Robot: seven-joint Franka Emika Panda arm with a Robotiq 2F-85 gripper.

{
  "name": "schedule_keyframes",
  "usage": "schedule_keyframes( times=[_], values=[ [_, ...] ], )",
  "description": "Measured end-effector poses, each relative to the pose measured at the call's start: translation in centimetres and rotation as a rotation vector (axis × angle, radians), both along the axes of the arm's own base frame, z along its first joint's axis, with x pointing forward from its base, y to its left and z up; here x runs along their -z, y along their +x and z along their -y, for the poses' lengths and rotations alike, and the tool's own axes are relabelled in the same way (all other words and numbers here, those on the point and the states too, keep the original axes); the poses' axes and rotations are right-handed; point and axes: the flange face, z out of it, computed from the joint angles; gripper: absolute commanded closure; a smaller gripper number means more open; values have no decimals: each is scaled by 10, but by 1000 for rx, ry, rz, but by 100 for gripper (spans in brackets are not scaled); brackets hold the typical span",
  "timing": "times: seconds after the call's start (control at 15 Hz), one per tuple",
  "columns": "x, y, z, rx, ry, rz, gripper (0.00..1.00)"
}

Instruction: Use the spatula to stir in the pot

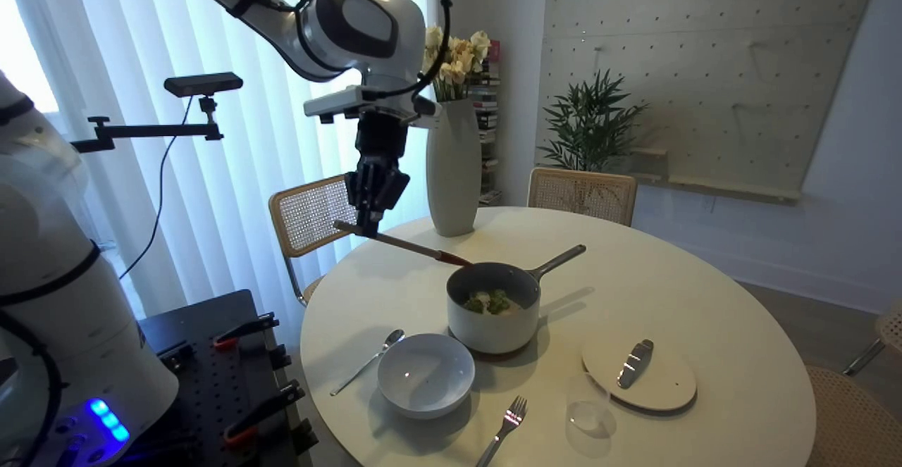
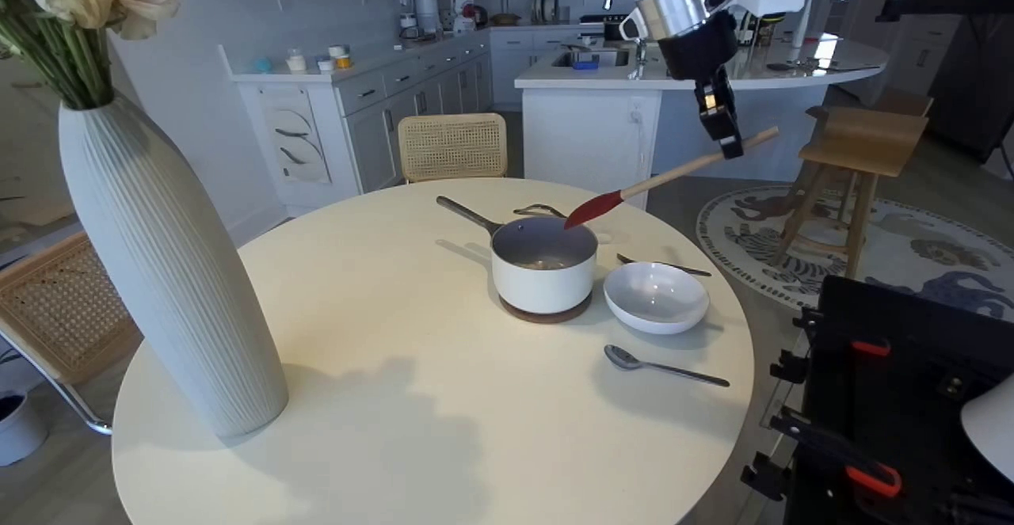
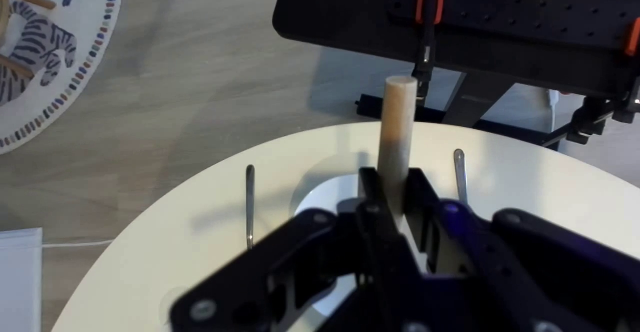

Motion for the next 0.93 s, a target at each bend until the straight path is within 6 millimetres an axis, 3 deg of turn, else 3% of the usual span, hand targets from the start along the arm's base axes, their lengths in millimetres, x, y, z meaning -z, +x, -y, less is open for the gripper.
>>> schedule_keyframes(
  times=[0.4, 0.93],
  values=[
    [39, 12, 0, 1, 3, -83, 96],
    [57, 34, -3, -8, 9, -87, 96]
  ],
)
